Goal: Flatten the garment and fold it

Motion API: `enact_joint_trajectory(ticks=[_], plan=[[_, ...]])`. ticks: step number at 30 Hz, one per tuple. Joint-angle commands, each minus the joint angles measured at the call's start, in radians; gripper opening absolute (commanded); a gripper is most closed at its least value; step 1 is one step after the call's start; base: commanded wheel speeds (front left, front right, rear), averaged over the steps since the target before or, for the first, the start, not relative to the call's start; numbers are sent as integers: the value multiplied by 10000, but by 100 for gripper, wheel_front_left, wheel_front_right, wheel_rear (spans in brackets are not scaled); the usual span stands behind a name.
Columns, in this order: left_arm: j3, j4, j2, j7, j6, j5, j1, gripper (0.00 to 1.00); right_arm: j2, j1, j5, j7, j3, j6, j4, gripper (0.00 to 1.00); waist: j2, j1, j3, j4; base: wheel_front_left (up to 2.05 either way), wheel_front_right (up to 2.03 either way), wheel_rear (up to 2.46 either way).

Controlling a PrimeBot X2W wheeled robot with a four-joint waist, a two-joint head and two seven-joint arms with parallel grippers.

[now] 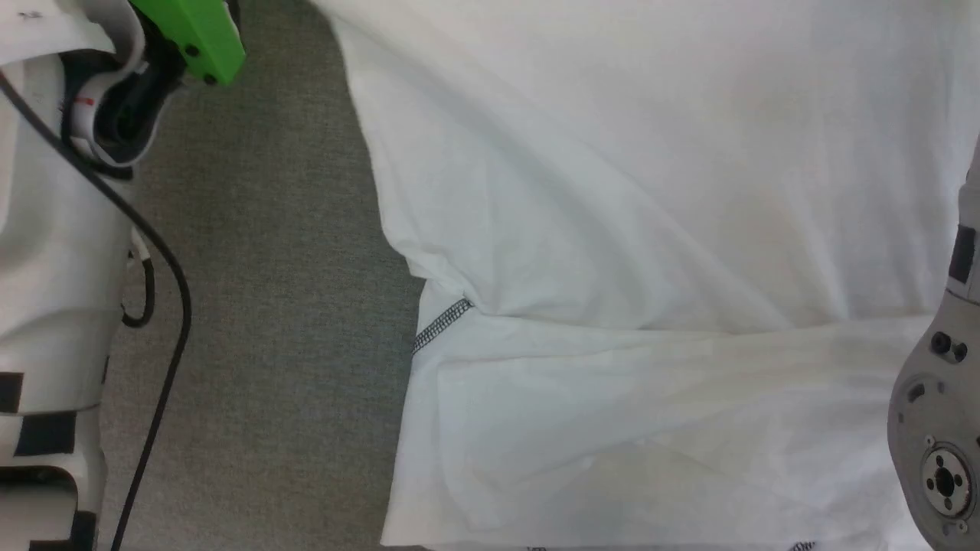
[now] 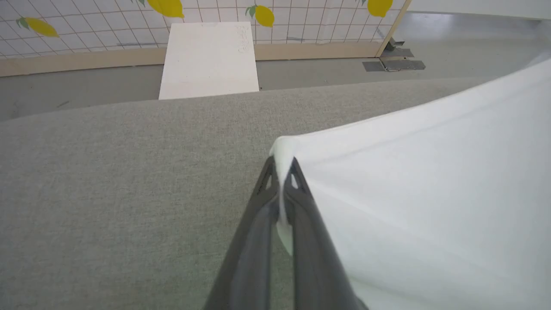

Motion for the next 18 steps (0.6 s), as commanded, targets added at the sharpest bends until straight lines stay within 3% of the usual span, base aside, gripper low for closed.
enact_joint_trajectory(ticks=[1,10,18], plan=[[161,-23,43,-328,118,76,-251,0,-44,-256,93,-326,-15,-13,-50,0,0,0,-329,-251,0,0,0],[407,-106,89,-1662,202,351,-400,0,-358,-68,593,-1288,-188,-13,-29,0,0,0,-1468,-823,0,0,0],[411,-846,327,-2285,95,205,545,0,-615,1343,1667,-1505,-11,-13,-921,0,0,0,-2631,-1099,0,0,0]])
